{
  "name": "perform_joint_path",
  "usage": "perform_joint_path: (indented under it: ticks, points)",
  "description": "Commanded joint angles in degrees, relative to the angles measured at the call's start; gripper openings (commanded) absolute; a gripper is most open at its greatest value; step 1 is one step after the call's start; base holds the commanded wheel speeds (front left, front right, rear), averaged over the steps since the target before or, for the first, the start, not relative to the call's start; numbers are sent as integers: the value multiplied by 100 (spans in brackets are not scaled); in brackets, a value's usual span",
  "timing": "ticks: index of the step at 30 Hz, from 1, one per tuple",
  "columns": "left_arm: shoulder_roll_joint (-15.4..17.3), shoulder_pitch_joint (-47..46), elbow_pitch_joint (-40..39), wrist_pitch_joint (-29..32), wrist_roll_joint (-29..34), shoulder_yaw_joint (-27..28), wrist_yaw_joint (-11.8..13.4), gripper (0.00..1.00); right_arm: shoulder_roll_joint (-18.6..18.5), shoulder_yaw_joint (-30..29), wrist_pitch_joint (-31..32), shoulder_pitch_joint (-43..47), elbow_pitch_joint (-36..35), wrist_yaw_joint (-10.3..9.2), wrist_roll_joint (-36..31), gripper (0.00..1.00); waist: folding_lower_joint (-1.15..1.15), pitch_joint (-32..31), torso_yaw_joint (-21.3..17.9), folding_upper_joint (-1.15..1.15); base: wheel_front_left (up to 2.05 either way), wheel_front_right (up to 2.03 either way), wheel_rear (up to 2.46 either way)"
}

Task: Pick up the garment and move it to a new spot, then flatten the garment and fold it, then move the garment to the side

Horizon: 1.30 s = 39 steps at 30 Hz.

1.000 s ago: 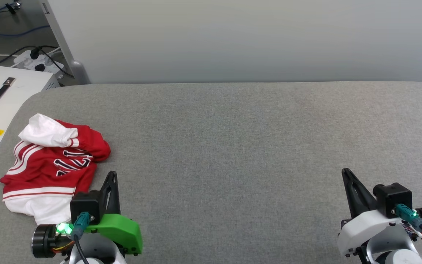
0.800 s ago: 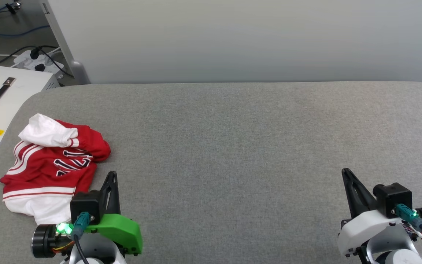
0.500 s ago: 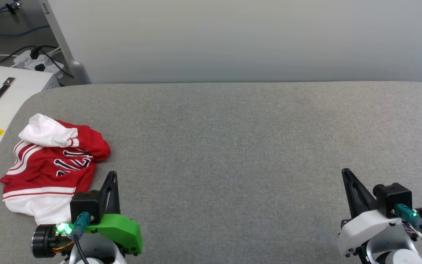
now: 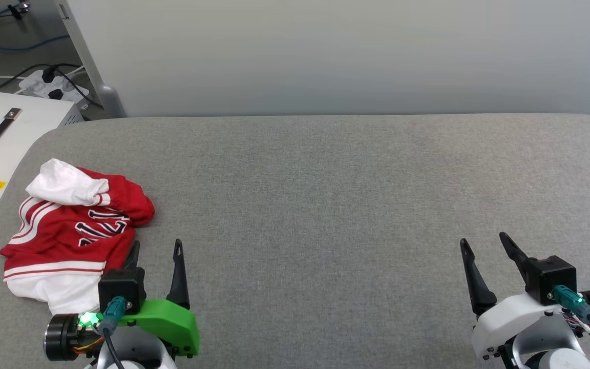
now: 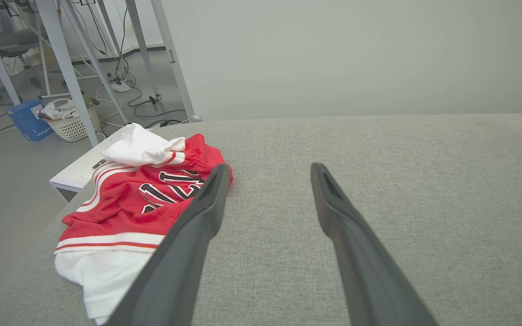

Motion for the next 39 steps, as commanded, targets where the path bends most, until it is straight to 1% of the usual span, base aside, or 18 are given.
perform_joint_path:
  ticks: [1, 16, 39]
  points:
    - [-1, -5, -8, -35, -14, -5, 26, 100, 0, -13, -32, -4, -15, 0, 29, 100, 0, 2, 0, 0, 0, 0, 0]
    - [-4, -29, -101, -240, -68, -66, 125, 100, 2, -58, -235, -14, -259, -1, 376, 100, 0, 23, 1, 0, 0, 0, 0]
    - [-9, 55, -118, -538, -193, -179, 186, 100, 3, -80, -527, 149, -426, -2, 724, 100, 0, 7, -8, 0, 0, 0, 0]
